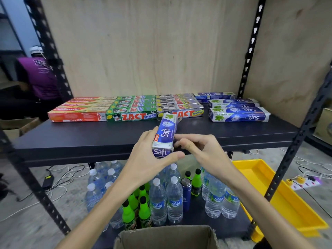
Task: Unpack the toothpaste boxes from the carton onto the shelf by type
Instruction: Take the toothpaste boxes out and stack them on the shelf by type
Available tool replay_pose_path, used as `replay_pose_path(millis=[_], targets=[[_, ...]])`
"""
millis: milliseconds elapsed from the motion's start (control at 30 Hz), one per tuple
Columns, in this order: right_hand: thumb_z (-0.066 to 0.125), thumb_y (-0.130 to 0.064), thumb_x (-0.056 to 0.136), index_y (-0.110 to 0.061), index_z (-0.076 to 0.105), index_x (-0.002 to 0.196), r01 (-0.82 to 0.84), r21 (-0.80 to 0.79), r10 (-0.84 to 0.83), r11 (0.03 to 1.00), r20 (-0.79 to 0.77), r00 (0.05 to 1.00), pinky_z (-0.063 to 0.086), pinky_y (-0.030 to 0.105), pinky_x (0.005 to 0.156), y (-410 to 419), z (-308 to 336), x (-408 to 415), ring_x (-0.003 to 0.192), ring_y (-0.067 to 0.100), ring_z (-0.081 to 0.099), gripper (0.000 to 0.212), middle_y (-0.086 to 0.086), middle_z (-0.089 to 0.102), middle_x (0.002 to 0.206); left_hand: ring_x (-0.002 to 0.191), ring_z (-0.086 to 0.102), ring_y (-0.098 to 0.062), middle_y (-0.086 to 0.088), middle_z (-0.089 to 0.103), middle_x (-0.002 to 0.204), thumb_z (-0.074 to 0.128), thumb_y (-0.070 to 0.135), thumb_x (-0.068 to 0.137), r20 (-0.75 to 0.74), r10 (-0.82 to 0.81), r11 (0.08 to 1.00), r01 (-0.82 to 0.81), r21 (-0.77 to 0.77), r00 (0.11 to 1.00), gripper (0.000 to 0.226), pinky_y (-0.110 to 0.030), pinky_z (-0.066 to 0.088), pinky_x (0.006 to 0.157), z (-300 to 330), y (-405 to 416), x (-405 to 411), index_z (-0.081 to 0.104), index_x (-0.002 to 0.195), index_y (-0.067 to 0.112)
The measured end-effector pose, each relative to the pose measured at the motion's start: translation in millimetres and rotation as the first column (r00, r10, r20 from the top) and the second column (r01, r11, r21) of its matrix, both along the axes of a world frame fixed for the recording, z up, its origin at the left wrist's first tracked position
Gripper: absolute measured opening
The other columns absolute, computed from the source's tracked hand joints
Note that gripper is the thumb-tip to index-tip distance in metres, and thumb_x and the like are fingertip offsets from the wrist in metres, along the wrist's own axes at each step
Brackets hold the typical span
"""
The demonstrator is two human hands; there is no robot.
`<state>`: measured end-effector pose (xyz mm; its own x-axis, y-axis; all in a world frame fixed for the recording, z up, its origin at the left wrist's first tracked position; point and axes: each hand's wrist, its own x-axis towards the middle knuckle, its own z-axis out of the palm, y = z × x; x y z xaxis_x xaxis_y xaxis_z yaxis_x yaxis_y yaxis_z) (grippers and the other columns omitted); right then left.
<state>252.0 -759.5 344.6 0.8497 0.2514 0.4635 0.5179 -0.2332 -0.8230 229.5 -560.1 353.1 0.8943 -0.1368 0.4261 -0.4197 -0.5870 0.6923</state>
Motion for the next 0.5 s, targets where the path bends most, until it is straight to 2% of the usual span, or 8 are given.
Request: replay_pose_path(millis=[100,167,200,267,333,433,500], targets=[[0.057,-0.022,0.102,-0.016,0.073,0.120,-0.009,-0.042,0.010,0.999,0.030,0.999,0.051,0.021,0.088,0,3,13,0.096,0.007,0.069,0.025,-0.007,0.077,0.104,0.110,0.056,0.010,0.025,0.053,0.122,0.079,0.064,0.069,-0.014,-0.017,0.999,0.018,0.044,1.000,0.080,-0.011,0.044,0.089,6,20,8,0.050,0.140,0.040],[0.063,-0.030,0.098,-0.026,0.069,0.125,0.090,-0.101,-0.081,0.991,0.092,0.992,0.050,0.024,0.089,-4,5,27,0.099,0.012,0.068,0.028,-0.010,0.075,0.109,0.108,0.059,0.009,0.024,0.059,0.122,0.082,0.058,0.070,-0.049,-0.052,0.996,0.055,0.075,0.997,0.078,-0.010,0.046,0.087,12,35,15,0.052,0.140,0.038],[0.067,-0.035,0.095,-0.030,0.066,0.129,0.185,-0.161,-0.159,0.969,0.160,0.974,0.048,0.025,0.090,-7,6,35,0.102,0.014,0.064,0.034,-0.013,0.071,0.114,0.108,0.061,0.008,0.024,0.061,0.123,0.083,0.056,0.071,-0.073,-0.071,0.994,0.077,0.083,0.995,0.076,-0.012,0.049,0.090,16,43,19,0.054,0.138,0.039],[0.072,-0.049,0.087,-0.033,0.052,0.142,0.337,-0.309,-0.257,0.890,0.271,0.928,0.041,0.030,0.101,-13,9,51,0.116,0.017,0.053,0.061,-0.009,0.062,0.128,0.109,0.064,0.003,0.023,0.066,0.124,0.085,0.048,0.074,-0.133,-0.122,0.987,0.134,0.089,0.984,0.070,-0.026,0.052,0.099,22,58,29,0.055,0.136,0.038],[0.070,-0.066,0.077,-0.034,0.036,0.153,0.371,-0.431,-0.292,0.823,0.241,0.926,0.036,0.038,0.109,-20,15,68,0.128,0.023,0.044,0.089,0.000,0.053,0.140,0.114,0.064,-0.002,0.020,0.066,0.127,0.085,0.038,0.078,-0.197,-0.191,0.975,0.209,0.074,0.962,0.065,-0.034,0.050,0.105,27,71,39,0.055,0.136,0.036],[0.062,-0.088,0.061,-0.041,0.026,0.155,0.301,-0.505,-0.282,0.809,0.116,0.952,0.042,0.046,0.109,-31,21,88,0.125,0.026,0.052,0.111,0.003,0.057,0.139,0.120,0.062,-0.007,0.016,0.064,0.131,0.082,0.031,0.083,-0.282,-0.281,0.946,0.314,0.077,0.917,0.063,-0.035,0.048,0.107,35,88,56,0.052,0.138,0.038],[0.071,-0.078,0.062,-0.042,0.027,0.155,0.213,-0.495,-0.222,0.842,0.042,0.974,0.045,0.040,0.108,-35,25,93,0.124,0.020,0.057,0.109,0.003,0.059,0.139,0.124,0.059,-0.008,0.018,0.060,0.136,0.079,0.031,0.086,-0.309,-0.298,0.930,0.348,0.121,0.903,0.064,-0.034,0.048,0.107,40,97,67,0.050,0.142,0.042]])
